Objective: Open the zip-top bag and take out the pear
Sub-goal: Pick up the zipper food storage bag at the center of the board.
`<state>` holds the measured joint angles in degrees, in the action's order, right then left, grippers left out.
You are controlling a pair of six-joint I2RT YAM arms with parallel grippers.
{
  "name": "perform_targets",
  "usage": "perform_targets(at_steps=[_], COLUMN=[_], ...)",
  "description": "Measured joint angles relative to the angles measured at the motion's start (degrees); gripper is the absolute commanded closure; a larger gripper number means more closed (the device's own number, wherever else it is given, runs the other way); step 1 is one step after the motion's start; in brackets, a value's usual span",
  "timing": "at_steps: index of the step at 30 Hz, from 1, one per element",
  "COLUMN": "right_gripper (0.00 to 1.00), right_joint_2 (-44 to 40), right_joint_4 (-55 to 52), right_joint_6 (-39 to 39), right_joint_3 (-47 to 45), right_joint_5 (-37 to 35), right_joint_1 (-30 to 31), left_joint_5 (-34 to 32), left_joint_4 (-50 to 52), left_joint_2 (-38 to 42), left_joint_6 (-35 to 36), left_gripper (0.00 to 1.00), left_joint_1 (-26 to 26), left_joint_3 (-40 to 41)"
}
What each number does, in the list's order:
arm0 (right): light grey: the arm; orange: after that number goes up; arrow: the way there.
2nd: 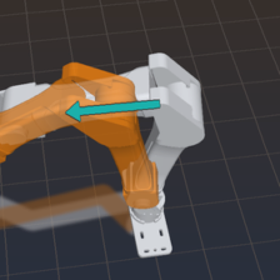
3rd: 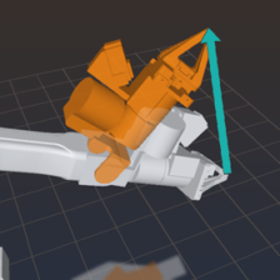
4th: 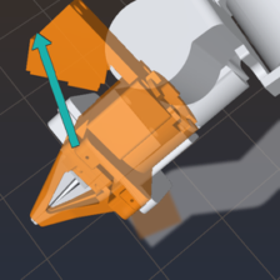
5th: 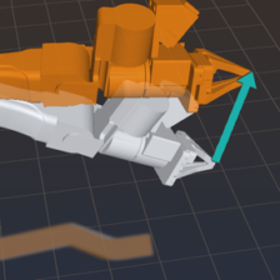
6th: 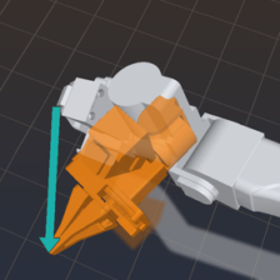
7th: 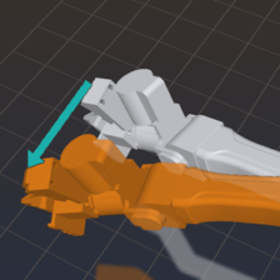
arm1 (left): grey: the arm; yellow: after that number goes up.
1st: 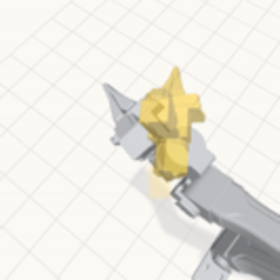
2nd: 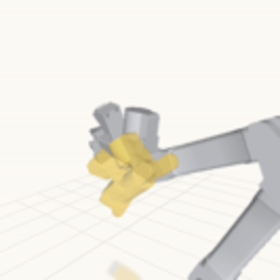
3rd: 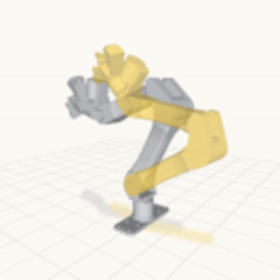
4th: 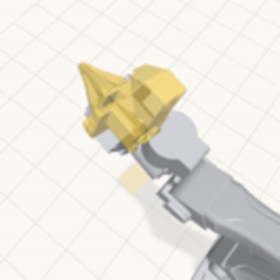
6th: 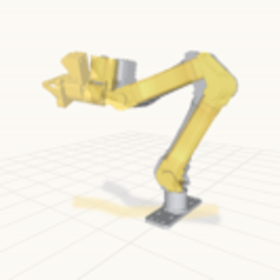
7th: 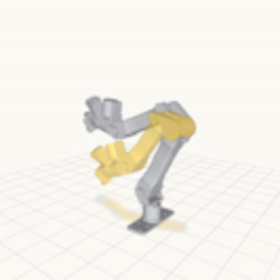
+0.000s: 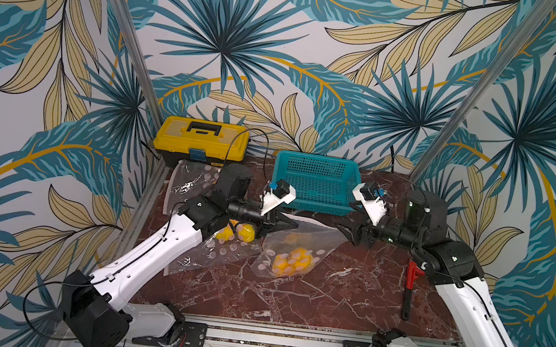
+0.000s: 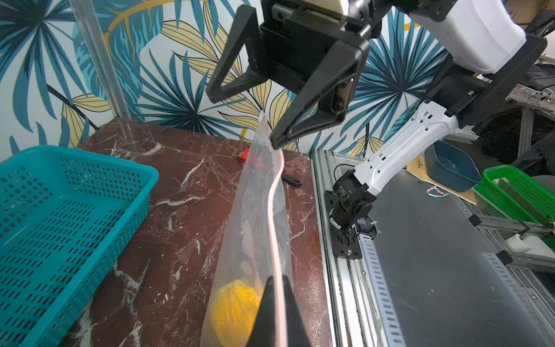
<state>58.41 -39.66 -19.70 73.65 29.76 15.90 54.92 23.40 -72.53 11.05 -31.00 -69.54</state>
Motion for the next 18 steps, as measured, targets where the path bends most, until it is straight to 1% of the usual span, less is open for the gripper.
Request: perform_targets(at_steps=[4, 9, 13, 18], right_gripper=[0.22, 0.23, 0.25, 0.27], right_joint_2=[-1.6, -1.6, -1.5, -2.1], right_joint_4=[4.2, 10.3, 15.0, 19.3], right_joint_6=[0.9, 3.2, 4.9, 5.8], right_joint_3=[-4.7, -11.1, -14.9, -16.7], right_joint_5=[9.0, 18.9, 25.4, 30.4], right_joint_1=[-6.0, -11.1, -12.5, -12.6], left_joint_5=[2.2, 4.1, 4.7, 5.3], left_joint_4=[0.0, 0.0, 0.0, 0.0], left_joint_2=[1.5, 3.2, 3.4, 3.5], left_joint_6=[0.6, 1.3, 1.3, 1.2], left_gripper=[1.0, 1.0, 1.0, 1.0], left_joint_1=[2.2, 4.1, 5.8, 8.0], left_joint_3=[2.4, 4.6, 5.3, 5.8])
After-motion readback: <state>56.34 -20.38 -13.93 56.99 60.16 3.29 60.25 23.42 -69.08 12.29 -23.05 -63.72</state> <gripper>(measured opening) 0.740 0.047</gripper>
